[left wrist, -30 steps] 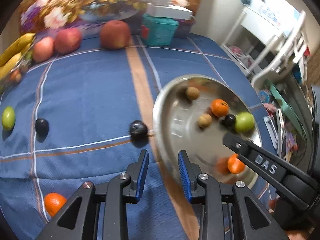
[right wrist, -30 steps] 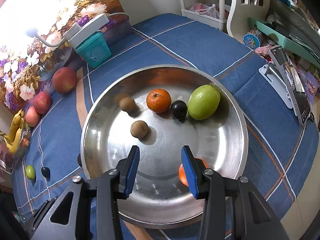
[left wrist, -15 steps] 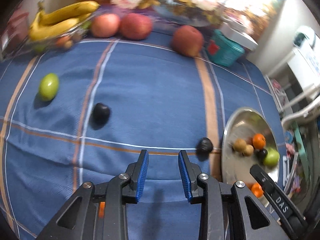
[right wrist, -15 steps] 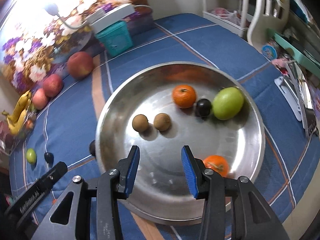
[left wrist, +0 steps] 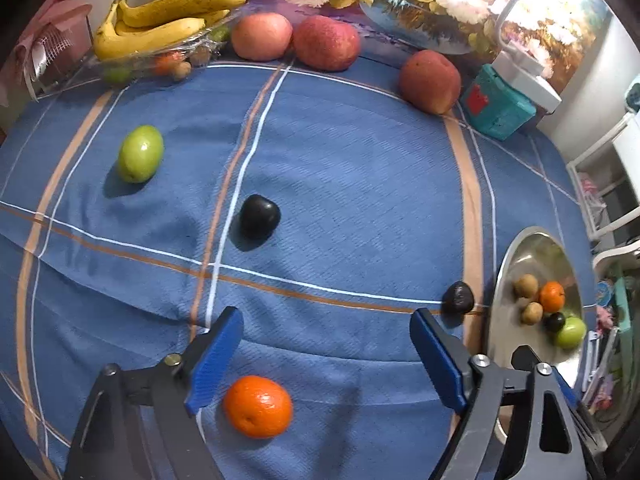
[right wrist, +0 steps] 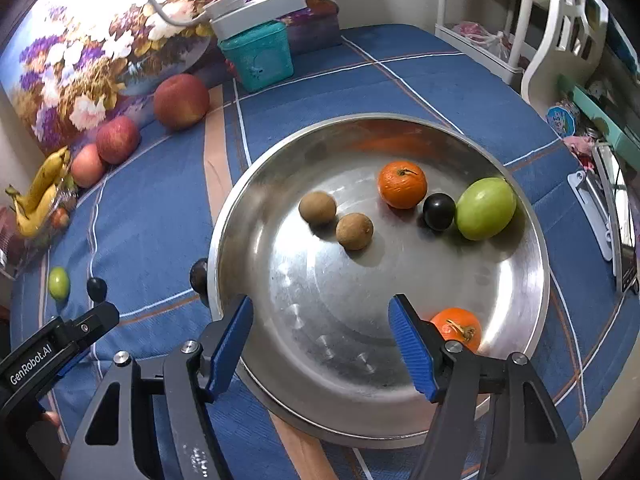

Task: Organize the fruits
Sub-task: 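Move both grippers back toward the last orange on the cloth, then lower the left gripper onto the orange and close it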

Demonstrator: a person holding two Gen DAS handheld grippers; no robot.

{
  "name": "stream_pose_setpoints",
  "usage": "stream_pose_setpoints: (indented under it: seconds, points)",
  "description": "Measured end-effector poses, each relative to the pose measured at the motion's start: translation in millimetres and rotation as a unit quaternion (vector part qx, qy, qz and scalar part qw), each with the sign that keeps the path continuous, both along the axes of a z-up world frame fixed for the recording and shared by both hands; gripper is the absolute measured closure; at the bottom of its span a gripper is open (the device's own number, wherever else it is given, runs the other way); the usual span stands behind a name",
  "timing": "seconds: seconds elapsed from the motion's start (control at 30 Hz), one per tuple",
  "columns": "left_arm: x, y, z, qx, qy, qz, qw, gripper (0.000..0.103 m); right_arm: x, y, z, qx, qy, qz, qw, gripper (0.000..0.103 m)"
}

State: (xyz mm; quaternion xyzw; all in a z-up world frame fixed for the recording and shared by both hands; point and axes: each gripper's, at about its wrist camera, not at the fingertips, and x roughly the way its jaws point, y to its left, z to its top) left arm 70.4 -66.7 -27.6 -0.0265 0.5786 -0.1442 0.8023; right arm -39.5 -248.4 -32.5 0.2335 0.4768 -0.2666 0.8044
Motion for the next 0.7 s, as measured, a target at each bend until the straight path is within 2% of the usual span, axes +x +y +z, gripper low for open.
stream_pose_setpoints:
  seconds: [0.13, 0.17, 0.2, 0.27, 0.37, 0.7]
  points:
    - [0.2, 3.6, 0.1, 0.019, -0.01, 0.004, 0.9998, 0.0, 2.5, 1.1, -2.3, -0.01, 0.013, 0.007, 1.0, 0.026]
    - [0.5, 4.6, 0.9, 0.023, -0.013, 0.003, 0.9996, 0.0, 3.0, 0.8, -2.2, -0.013, 0.014, 0.009, 1.0, 0.022]
    - [0.2, 4.6, 1.4, 0.028, -0.017, 0.002, 0.9994, 0.0, 3.6, 0.4, -1.9, -0.017, 0.015, 0.01, 1.0, 0.01]
    - [-1.0, 6.1, 2.2, 0.038, -0.025, -0.001, 0.999, 0.0, 5.0, 0.9, 0.3, -0.035, 0.016, 0.011, 0.999, 0.004]
    - [-3.1, 8.5, 3.3, 0.045, -0.031, -0.002, 0.9985, 0.0, 5.9, 2.5, 3.7, -0.051, 0.014, 0.019, 0.998, 0.004]
    - [-15.9, 35.7, 12.1, 0.044, -0.03, 0.015, 0.9985, 0.0, 8.8, 29.8, 6.2, -0.055, 0.008, 0.048, 0.997, 0.004]
